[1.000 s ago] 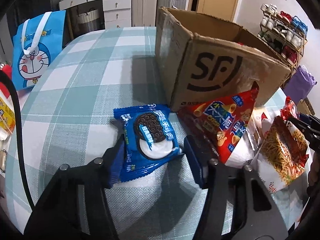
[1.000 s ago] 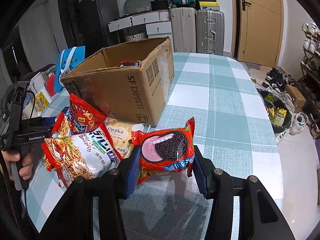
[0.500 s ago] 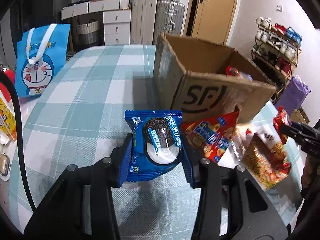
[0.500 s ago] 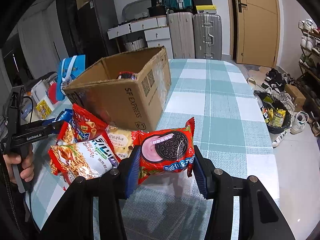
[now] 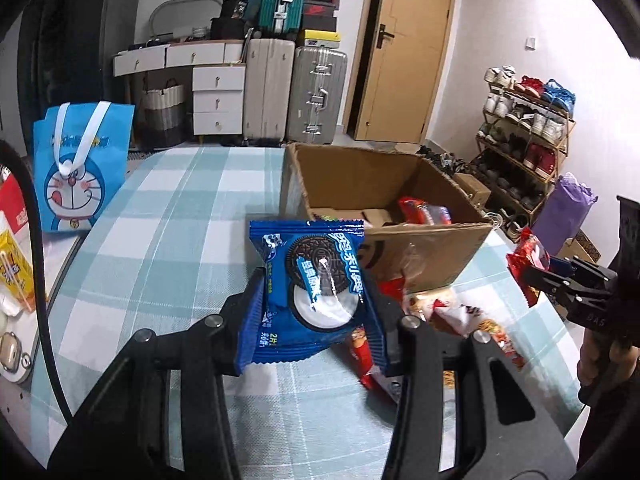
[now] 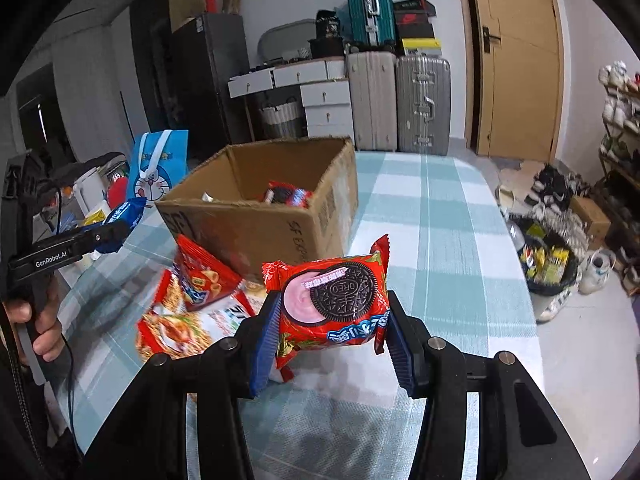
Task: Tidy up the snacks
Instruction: 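Lift both held Oreo packs and carry them over the cardboard box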
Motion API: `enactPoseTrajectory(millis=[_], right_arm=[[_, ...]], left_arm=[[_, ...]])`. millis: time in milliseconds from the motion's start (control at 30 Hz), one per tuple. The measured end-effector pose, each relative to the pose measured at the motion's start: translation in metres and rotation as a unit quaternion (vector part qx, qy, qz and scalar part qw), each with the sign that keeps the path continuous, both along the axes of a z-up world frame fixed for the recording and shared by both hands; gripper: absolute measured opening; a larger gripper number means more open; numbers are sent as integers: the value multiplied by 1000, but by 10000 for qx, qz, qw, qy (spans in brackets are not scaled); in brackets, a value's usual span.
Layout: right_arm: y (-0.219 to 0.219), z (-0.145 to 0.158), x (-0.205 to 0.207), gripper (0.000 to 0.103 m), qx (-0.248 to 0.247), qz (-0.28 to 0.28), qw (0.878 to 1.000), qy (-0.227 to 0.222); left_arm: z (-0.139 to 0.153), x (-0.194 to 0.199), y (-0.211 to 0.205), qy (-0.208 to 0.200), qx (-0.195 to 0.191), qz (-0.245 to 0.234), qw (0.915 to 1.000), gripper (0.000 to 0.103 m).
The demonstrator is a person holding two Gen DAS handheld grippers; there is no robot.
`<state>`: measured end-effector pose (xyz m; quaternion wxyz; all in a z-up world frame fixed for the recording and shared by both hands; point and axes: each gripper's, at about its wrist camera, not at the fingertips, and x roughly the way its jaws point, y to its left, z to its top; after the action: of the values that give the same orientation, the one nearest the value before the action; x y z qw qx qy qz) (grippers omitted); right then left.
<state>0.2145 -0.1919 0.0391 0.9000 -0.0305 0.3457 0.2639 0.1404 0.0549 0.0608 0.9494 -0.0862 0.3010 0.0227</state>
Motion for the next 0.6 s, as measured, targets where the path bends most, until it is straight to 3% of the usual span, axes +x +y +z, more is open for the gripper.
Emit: enactPoseTrajectory(millis=[233,600], right_arm=[[16,24,-9,50,-42,159,9993,-347],[45,39,2,50,-17,418,9980,-480]], left_arm=[[16,-1,-16,-183,47,-197,9996,42],[30,13,-32,-237,0,-345,9991,42]])
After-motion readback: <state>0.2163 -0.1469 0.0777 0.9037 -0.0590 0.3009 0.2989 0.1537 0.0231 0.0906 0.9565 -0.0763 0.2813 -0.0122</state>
